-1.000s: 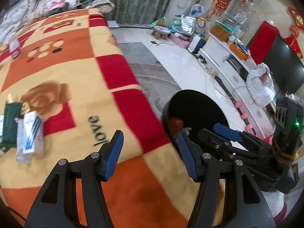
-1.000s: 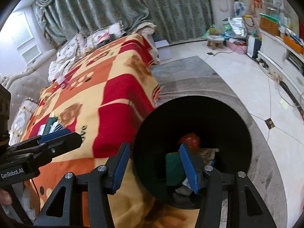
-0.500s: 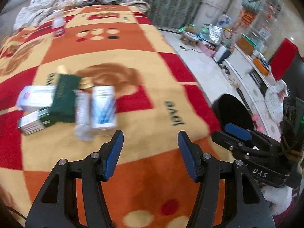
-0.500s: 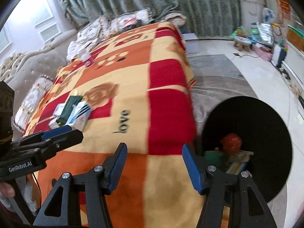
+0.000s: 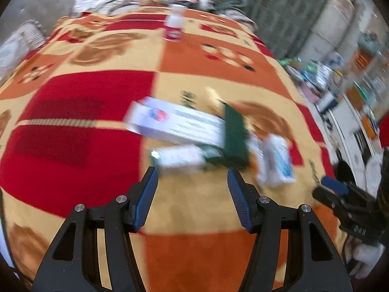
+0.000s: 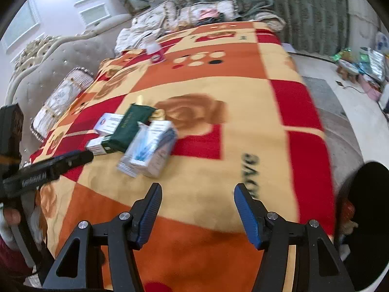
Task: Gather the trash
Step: 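Move both open tools back over the medicine boxes on the bed, then grasp the green-white medicine box with the left tool while the right tool grasps the blue-striped white box, then carry the green box and blue-striped box over the black bin, then open both tools to drop the two boxes into the bin, then move both open tools back over the remaining items on the bed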
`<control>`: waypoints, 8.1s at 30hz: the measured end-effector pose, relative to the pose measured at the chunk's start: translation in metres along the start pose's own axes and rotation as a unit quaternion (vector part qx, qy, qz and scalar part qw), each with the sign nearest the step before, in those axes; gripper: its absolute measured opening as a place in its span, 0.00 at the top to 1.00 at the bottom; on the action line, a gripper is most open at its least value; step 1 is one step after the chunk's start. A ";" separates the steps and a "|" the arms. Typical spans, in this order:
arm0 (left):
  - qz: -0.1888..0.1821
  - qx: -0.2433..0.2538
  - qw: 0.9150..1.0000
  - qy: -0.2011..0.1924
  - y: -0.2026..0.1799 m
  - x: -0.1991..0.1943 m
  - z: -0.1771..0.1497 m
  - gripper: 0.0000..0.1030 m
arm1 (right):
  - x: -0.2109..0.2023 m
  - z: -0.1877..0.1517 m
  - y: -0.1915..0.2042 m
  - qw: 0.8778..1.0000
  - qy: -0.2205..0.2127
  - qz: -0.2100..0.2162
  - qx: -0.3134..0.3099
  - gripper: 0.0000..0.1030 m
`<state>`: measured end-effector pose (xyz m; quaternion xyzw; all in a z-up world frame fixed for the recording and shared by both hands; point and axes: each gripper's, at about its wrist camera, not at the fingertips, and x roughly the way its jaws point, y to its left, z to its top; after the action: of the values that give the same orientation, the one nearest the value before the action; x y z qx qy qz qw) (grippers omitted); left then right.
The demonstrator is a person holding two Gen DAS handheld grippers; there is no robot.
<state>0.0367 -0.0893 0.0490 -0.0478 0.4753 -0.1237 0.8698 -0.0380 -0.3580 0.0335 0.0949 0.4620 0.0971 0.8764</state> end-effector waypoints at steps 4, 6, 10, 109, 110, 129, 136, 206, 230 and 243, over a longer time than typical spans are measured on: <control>0.024 -0.023 0.999 -0.012 0.032 0.009 0.020 0.44 | 0.014 0.016 0.021 1.000 0.003 0.016 -0.013 0.42; 0.031 -0.026 0.999 -0.009 0.042 0.017 0.027 0.44 | 0.023 0.025 0.032 1.000 0.002 0.023 -0.021 0.42; 0.033 -0.021 0.999 0.012 0.056 0.038 0.030 0.44 | 0.040 0.037 0.045 0.999 0.011 0.022 -0.030 0.42; -0.144 0.193 0.969 0.045 -0.247 -0.005 -0.050 0.80 | -0.102 -0.042 -0.082 0.994 -0.073 -0.077 0.035 0.69; -0.146 0.195 0.969 0.046 -0.251 -0.004 -0.050 0.80 | -0.104 -0.044 -0.086 0.993 -0.074 -0.080 0.038 0.69; -0.172 0.232 0.955 0.067 -0.325 0.021 -0.057 0.80 | -0.131 -0.065 -0.155 0.985 -0.084 -0.116 0.100 0.69; -0.174 0.241 0.952 0.078 -0.340 0.036 -0.059 0.80 | -0.135 -0.070 -0.176 0.981 -0.083 -0.126 0.118 0.69; -0.139 0.186 0.969 0.083 -0.289 0.049 -0.055 0.66 | -0.101 -0.063 -0.168 0.983 -0.049 -0.118 0.131 0.58; -0.033 0.060 0.997 0.041 -0.117 0.037 -0.011 0.66 | -0.036 -0.024 -0.056 0.998 -0.012 -0.050 0.032 0.51; -0.037 0.066 0.995 0.065 -0.111 0.070 0.000 0.76 | -0.014 -0.016 -0.031 0.999 0.005 -0.031 0.009 0.49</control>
<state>0.0543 -0.2144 0.0137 -0.0002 0.5198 -0.1899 0.8329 -0.0566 -0.3902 0.0272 0.0874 0.4703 0.0660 0.8757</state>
